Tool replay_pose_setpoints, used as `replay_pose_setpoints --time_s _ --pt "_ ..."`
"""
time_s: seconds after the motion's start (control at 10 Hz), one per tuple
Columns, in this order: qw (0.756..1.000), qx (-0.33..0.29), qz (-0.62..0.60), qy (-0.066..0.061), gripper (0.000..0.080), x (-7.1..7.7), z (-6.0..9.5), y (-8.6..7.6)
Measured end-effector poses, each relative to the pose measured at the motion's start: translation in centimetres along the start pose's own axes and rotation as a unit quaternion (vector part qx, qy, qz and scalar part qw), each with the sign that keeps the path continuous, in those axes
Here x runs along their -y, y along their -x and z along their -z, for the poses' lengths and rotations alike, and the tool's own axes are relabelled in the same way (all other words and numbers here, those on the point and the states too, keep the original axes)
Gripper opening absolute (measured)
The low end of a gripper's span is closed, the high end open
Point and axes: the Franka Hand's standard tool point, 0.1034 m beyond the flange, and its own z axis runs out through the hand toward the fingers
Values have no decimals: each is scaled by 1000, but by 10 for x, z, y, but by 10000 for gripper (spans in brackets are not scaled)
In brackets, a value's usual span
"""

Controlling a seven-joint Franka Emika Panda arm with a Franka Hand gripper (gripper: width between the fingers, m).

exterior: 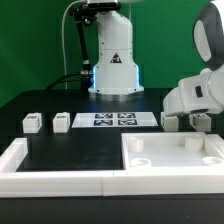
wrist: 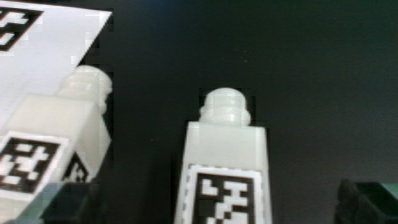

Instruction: Assemble square table

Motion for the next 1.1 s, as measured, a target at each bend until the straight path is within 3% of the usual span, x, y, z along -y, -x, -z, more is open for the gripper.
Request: replay_pose_setpoints --time_s 0.6,0.7,0.8,0.9,1.0,1.1 --pt "1000 5 0 1 649 1 -14 -7" --pt "1000 5 0 1 515 1 -14 -7" --pt "1000 5 0 1 515 1 -14 -7" --pt "1000 5 0 1 376 1 -14 -7" --pt "1000 5 0 1 284 1 -14 -7" --pt "1000 5 0 1 285 1 -14 -7"
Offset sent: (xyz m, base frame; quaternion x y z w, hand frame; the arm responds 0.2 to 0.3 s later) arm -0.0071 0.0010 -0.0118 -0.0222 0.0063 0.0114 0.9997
